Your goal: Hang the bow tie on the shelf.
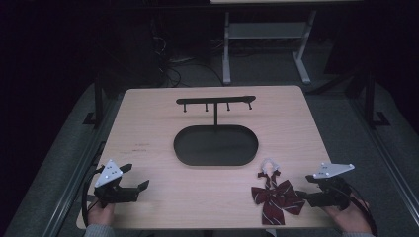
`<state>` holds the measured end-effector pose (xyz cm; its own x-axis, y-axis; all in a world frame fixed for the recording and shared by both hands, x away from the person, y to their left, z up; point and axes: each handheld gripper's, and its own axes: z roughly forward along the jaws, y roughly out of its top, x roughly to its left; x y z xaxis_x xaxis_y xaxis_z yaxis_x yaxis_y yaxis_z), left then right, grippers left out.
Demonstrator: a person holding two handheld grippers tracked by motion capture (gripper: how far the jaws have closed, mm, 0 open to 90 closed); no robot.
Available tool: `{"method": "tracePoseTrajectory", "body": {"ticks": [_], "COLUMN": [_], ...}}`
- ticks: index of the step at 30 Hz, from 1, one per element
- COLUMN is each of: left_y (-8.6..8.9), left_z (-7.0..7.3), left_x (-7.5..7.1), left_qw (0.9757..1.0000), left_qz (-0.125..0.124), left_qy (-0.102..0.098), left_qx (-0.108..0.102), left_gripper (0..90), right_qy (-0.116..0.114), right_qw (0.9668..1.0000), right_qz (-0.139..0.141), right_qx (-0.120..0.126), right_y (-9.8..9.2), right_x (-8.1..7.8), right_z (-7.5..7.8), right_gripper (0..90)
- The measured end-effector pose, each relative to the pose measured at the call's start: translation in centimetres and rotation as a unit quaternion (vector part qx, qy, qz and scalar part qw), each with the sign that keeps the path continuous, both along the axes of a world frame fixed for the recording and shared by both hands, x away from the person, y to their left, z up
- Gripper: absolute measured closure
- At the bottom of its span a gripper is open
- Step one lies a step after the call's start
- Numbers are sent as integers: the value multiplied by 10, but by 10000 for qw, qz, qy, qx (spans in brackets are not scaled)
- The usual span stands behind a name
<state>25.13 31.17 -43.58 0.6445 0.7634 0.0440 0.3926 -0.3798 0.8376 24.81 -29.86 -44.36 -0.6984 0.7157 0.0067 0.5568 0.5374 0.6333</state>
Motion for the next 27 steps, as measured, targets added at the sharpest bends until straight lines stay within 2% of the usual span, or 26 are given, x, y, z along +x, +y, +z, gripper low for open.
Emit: {"method": "tracePoseTrajectory", "body": {"ticks": [4,6,13,15,17,22,27], "left_y": [-1,-1,0,-1,-2,-1,-1], "left_z": [1,2,0,0,0,1,1], "left_x": [-1,-2,-1,-2,-2,-2,-2], "left_qw": [10000,10000,10000,10000,10000,10000,10000], "left_qz": [-22,-29,14,34,7,26,36], "left_qy": [-44,-49,-11,-33,-21,-49,-64], "left_qx": [9,4,8,-24,38,37,0], "left_gripper": [131,131,131,131,131,131,131], "right_qy": [-45,-79,-5,-43,-43,45,108], "right_qw": [9999,9999,9998,9996,9995,9984,9980], "right_qz": [75,72,183,261,303,540,579], "right_qx": [-63,-12,-25,-22,-43,-157,-222], "right_y": [6,6,11,16,17,27,30], "right_x": [0,-1,2,6,8,20,26], "right_z": [2,3,6,9,10,17,21], "right_gripper": [306,306,313,323,325,360,365]}}
